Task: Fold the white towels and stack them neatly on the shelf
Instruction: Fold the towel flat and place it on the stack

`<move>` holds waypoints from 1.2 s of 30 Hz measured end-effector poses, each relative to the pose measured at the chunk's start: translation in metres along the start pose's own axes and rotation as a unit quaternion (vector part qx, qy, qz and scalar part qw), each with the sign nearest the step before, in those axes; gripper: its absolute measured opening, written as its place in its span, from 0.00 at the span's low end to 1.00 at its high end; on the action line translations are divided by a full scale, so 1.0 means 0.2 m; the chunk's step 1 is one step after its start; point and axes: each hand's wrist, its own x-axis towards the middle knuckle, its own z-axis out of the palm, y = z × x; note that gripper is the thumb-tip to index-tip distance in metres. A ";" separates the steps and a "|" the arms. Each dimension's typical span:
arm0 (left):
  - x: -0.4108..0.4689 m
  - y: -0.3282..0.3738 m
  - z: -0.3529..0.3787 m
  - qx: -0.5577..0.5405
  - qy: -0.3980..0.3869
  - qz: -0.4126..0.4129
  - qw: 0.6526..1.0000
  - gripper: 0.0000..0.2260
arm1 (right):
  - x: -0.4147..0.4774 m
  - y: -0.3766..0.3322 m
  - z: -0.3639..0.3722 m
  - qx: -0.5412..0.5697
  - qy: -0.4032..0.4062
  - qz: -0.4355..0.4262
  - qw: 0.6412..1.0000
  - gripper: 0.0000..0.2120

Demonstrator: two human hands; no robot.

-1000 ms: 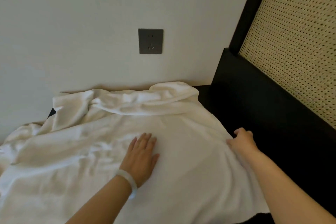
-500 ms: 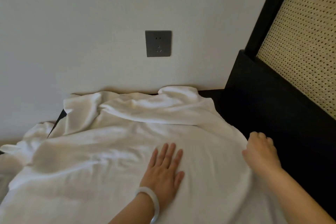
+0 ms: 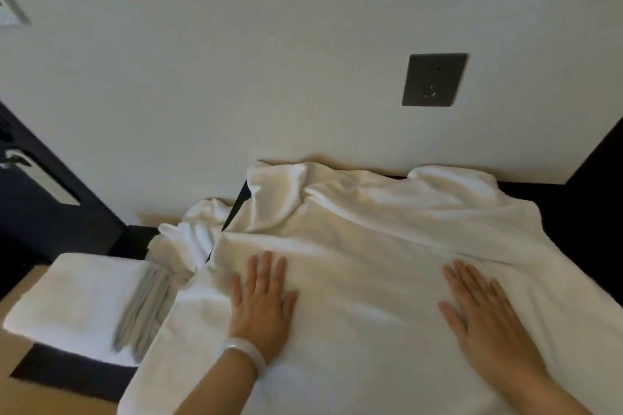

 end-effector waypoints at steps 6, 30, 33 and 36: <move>-0.25 0.00 0.03 -0.046 0.018 0.030 0.998 0.26 | -0.17 -0.04 -0.06 0.081 0.054 0.020 0.995 0.28; 0.71 -0.68 -0.23 -0.548 -0.146 -0.232 0.790 0.11 | 0.51 -0.77 0.03 -0.012 -0.008 0.017 1.000 0.31; 0.71 -0.72 -0.14 -0.474 -0.110 -0.243 0.839 0.15 | 0.53 -0.78 0.07 -0.004 -0.001 0.030 1.000 0.32; 0.80 -0.72 -0.23 -0.639 -0.167 -0.290 0.692 0.15 | 0.55 -0.77 0.08 -0.013 0.022 0.032 0.999 0.28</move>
